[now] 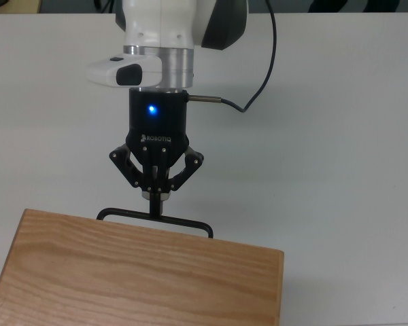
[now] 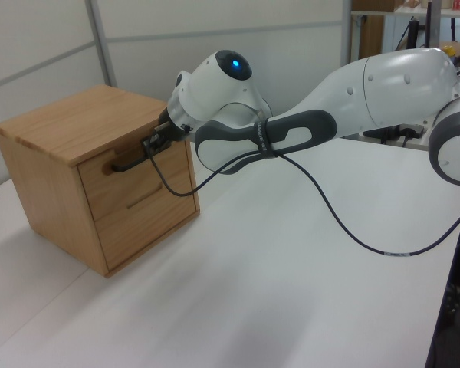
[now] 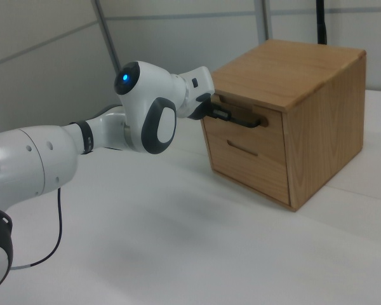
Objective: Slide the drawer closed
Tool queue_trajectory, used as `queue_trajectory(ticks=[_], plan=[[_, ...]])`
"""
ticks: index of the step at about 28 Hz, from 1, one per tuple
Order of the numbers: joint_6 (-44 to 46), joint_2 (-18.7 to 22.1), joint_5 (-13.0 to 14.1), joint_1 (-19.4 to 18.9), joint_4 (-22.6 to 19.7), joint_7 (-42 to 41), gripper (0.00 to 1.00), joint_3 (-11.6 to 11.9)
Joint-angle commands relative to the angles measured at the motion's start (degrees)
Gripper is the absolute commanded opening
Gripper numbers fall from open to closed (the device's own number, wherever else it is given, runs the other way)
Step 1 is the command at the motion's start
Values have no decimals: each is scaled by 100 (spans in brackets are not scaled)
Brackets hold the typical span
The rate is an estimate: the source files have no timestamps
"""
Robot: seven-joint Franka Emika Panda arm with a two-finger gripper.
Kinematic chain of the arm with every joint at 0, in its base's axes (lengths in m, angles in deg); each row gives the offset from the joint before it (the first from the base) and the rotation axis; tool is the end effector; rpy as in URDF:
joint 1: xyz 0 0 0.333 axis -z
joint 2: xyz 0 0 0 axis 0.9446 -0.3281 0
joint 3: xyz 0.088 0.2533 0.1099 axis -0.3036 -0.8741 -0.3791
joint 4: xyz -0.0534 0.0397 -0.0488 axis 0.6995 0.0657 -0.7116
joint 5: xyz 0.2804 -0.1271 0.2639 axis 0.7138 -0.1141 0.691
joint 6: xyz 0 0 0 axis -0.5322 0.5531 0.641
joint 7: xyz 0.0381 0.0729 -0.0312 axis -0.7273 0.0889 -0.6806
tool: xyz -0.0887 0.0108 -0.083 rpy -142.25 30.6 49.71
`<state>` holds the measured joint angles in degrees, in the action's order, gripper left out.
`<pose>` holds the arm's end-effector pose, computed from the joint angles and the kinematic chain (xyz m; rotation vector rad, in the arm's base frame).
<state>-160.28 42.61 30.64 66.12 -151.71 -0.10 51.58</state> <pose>0.7478 0.0524 0.4958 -2.8130 0.1429 -1.3025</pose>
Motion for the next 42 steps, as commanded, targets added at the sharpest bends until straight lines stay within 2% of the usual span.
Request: queue_trajectory(ticks=[1, 4, 11, 21, 29, 31, 35, 37, 39, 40, 41, 42], plan=[[-81, -82, -146, -2, 119, 124, 0, 53], [234, 68, -120, 50, 14, 123, 0, 53], [2113, 515, -85, 51, -31, 18, 0, 1], [3847, 833, -58, 24, -22, -290, 0, -70], [5279, 1298, 293, 42, -22, -290, 0, -122], [5691, 1447, 381, 50, -22, -281, 8, -122], [6150, 1615, 495, 51, -22, -298, 14, -114], [6378, 1720, 557, 59, -22, -325, 25, -105], [6484, 1791, 583, 59, -22, -430, 26, -96], [6537, 1826, 601, 59, -22, -509, 29, -96], [6590, 1852, 601, 59, -22, -623, 40, -96], [6703, 1913, 610, 59, -5, -893, 68, -96]])
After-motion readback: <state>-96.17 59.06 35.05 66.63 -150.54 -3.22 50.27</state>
